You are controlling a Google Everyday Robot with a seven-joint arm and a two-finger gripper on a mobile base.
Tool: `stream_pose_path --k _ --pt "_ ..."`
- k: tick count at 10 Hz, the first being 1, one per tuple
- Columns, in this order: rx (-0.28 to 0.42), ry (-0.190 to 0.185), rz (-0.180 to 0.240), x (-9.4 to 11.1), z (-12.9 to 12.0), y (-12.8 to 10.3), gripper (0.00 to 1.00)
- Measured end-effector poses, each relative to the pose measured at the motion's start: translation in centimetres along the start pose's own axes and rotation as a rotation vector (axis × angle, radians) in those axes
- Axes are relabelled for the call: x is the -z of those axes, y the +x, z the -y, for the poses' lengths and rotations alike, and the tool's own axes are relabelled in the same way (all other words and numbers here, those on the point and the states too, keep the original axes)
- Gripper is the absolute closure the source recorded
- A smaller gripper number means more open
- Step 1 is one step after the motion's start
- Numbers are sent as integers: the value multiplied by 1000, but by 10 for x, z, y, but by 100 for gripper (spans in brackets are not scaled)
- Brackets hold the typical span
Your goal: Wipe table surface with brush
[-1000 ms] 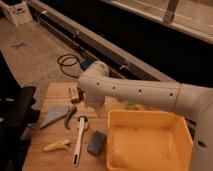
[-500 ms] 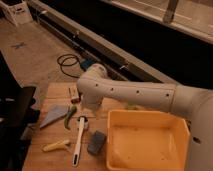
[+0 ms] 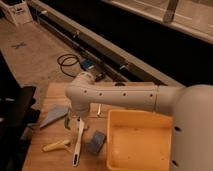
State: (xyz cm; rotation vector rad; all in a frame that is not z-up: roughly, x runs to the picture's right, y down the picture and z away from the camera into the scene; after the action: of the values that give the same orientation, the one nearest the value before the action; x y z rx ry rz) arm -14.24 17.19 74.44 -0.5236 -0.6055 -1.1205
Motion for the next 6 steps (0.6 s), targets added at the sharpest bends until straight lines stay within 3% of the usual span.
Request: stream_pose_path --k 4,6 --pt "80 -90 84 -49 -4 -14 35" --pt "66 -127 103 -59 -14 -9 35"
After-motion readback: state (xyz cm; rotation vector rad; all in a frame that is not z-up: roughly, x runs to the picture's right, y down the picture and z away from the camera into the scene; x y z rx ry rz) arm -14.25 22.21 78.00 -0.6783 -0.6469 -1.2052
